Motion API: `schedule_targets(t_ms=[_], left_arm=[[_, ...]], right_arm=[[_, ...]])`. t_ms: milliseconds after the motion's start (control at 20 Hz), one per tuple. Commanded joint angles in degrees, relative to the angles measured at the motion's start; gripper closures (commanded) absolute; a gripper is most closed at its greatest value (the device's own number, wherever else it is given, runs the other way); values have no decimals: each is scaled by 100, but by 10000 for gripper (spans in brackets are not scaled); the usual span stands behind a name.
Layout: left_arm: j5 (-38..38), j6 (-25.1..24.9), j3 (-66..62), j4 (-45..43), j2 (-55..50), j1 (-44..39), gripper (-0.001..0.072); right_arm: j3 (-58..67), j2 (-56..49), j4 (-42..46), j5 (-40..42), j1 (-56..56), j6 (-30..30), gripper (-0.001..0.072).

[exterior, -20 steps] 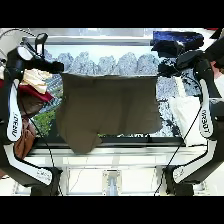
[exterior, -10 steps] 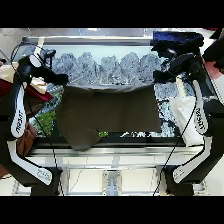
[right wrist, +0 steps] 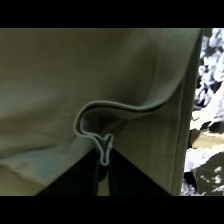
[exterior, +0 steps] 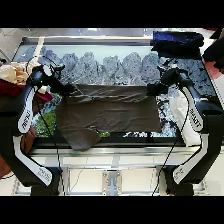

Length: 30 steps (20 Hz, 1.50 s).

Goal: Fold the shirts.

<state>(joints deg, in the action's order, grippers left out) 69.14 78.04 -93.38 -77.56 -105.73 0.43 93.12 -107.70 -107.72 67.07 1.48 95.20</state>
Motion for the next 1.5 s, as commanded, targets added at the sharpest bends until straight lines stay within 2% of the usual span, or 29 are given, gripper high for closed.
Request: schedule_targets(t_ms=[0, 100, 200, 300, 450, 500, 550, 650, 700, 750, 800, 900, 1100, 1250, 1350, 1400, 1450], left_arm=[[35, 125, 9, 105, 177, -13, 44], [415, 118, 13, 118, 678, 63, 33], [990, 59, 114, 107, 1294, 219, 33], [1126, 61, 870, 175, 2188, 439, 33], [723, 162, 3292, 494, 3952, 739, 33], [503, 348, 4234, 673, 4610, 817, 33], [293, 752, 5042, 833, 5189, 872, 33], [-70, 1880, 6454, 1211, 6258, 914, 33], [-175, 2208, 7020, 1506, 6699, 916, 37], [-264, 2258, 7416, 1770, 6994, 918, 113], [-345, 2345, 7750, 2050, 7200, 944, 148], [-345, 2402, 8148, 2465, 7294, 1005, 148], [-518, 2398, 8286, 2446, 7090, 1003, 148], [-658, 2286, 8286, 2459, 6752, 999, 148], [-855, 1969, 8286, 2662, 6485, 997, 148], [-1027, 1849, 8286, 2835, 6393, 997, 162], [-1204, 1718, 8286, 3008, 6317, 997, 252]], right_arm=[[81, 85, 170, 619, 42, -114, 337], [369, 372, 721, 1427, 98, -98, 327], [424, 861, 1635, 2046, 153, 160, 327], [422, 1314, 2297, 2481, 313, 201, 320], [184, 1880, 1644, 2490, 726, 197, 320], [87, 1989, 1307, 2411, 804, 197, 320], [26, 2061, 1062, 2341, 828, 197, 320], [22, 2098, 828, 2229, 769, 197, 320], [22, 2098, 743, 2203, 719, 197, 320], [22, 2098, 732, 2179, 664, 199, 320], [22, 2098, 734, 2146, 595, 199, 321], [22, 2098, 734, 2124, 448, 201, 320], [22, 2098, 732, 2096, 227, 308, 320], [22, 2098, 726, 2100, 203, 308, 320], [22, 2098, 726, 2100, 203, 308, 321], [22, 2100, 728, 2100, 203, 308, 321], [22, 2105, 739, 2100, 203, 308, 321]])
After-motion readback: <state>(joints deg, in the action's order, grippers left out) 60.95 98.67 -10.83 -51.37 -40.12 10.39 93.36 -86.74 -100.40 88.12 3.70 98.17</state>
